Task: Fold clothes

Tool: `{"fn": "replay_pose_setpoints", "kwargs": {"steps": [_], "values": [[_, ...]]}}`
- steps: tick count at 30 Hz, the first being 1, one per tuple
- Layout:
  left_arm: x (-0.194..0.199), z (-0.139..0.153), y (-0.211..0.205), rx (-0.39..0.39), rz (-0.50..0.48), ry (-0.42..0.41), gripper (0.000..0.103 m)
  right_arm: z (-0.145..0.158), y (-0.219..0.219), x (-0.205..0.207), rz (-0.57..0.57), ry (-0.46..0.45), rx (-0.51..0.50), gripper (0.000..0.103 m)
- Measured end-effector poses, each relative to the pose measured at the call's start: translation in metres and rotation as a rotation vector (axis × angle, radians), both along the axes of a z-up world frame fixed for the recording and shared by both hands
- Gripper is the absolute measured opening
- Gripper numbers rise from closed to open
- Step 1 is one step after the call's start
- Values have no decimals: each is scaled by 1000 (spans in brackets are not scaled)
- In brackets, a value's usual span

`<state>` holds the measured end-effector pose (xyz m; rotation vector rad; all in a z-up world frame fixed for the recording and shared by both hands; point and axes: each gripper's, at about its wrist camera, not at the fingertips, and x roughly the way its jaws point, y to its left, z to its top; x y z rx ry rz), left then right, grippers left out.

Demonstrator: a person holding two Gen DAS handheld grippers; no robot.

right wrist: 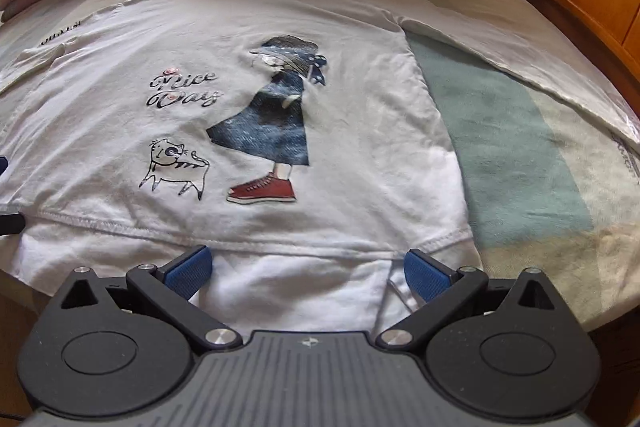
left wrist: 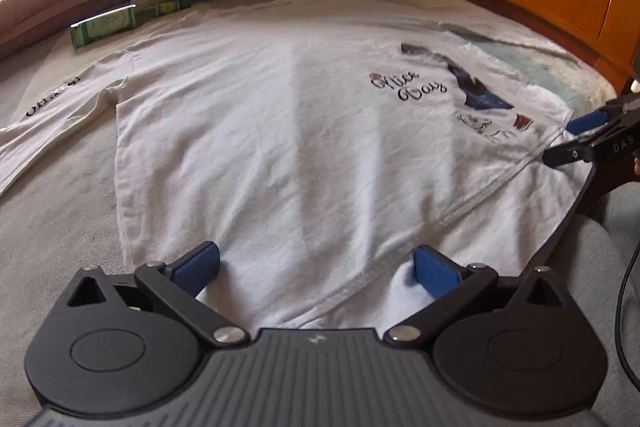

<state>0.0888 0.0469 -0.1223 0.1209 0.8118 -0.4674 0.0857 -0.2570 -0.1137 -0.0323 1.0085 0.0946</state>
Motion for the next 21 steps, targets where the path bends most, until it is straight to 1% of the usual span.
{"fn": "replay_pose_setpoints", "kwargs": {"steps": [1,2,4,6,8,10,11,13,14,15,16,18,21], "values": [[1,3,4,-14,8,10,102,3,-2,-2,-8,10,-21,103],[2,7,8,-26,16,22,102,7,2,-4,18,-5,-24,103],[8,18,13,-81,22,5,102,17,11,-7,82,-46,-21,103],[22,28,11,-128,16,-16,102,23,32,-4,177,-81,25,103],[40,31,3,-149,10,-15,102,21,60,2,282,-104,43,103],[58,24,-5,-136,45,12,102,13,86,8,365,-106,39,103],[65,19,-8,-114,54,27,102,8,96,9,394,-96,28,103],[72,4,-12,-12,86,67,102,-3,110,8,441,-71,-34,103],[66,0,-12,42,78,24,102,-4,105,3,436,-68,-31,103],[59,-2,-9,61,66,2,102,-3,98,-1,428,-66,-22,103],[54,-3,-4,52,68,-5,102,-3,91,-6,420,-64,-13,103],[44,-2,5,44,77,-7,102,-3,70,-14,367,-41,-12,103],[41,5,6,77,84,20,102,3,49,-22,351,-29,-43,103]]}}
